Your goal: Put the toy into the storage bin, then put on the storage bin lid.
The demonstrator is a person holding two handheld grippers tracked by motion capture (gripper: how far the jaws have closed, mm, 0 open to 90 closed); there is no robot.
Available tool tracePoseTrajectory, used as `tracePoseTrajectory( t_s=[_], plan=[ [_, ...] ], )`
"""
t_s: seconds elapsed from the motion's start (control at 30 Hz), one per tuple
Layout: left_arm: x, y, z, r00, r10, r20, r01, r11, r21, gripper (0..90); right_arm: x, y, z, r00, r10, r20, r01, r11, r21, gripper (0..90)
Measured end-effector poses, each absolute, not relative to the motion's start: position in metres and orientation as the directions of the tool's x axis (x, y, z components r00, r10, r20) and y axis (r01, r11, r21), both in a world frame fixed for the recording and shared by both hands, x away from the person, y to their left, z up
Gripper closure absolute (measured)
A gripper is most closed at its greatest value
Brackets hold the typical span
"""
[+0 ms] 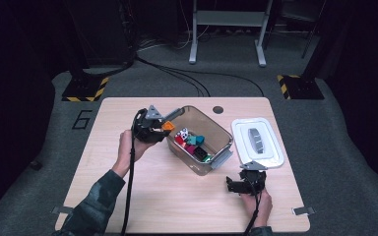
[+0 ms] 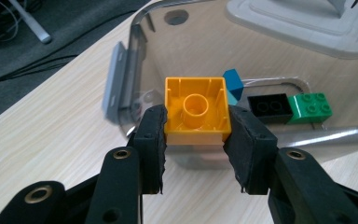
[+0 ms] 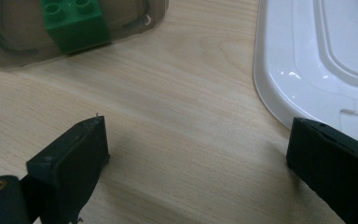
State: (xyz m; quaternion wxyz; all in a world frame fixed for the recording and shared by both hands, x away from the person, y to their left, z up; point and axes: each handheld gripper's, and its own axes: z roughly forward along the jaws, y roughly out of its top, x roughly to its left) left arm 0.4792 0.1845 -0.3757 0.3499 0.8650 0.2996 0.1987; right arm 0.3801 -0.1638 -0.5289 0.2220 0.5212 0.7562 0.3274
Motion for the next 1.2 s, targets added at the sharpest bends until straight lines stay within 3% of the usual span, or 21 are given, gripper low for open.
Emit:
tracePoseTrajectory(
  t_s=[0.33, 0.43, 0.73, 1.0, 1.2],
  plan=[
    [0.492, 0.174, -0.384, 0.758, 0.645, 0.098, 0.424, -0.602, 0.676, 58.0, 0.38, -0.164, -0.529, -0.358, 0.934, 0.005, 0.643, 0.242, 0.727, 4.6],
    [0.489, 0.176, -0.382, 0.752, 0.653, 0.086, 0.435, -0.59, 0.68, 44.8, 0.38, -0.164, -0.529, -0.358, 0.934, 0.006, 0.643, 0.242, 0.727, 4.6],
    [0.469, 0.195, -0.383, 0.718, 0.691, 0.085, 0.44, -0.545, 0.713, 16.8, 0.38, -0.164, -0.529, -0.358, 0.934, 0.006, 0.644, 0.241, 0.726, 4.9],
    [0.439, 0.228, -0.406, 0.679, 0.729, 0.083, 0.448, -0.502, 0.74, 10.7, 0.38, -0.172, -0.521, -0.345, 0.938, 0.018, 0.639, 0.221, 0.737, 5.1],
    [0.431, 0.249, -0.436, 0.657, 0.751, 0.067, 0.492, -0.494, 0.717, 7.4, 0.392, -0.189, -0.496, -0.326, 0.945, -0.003, 0.615, 0.215, 0.759, 5.0]
  ],
)
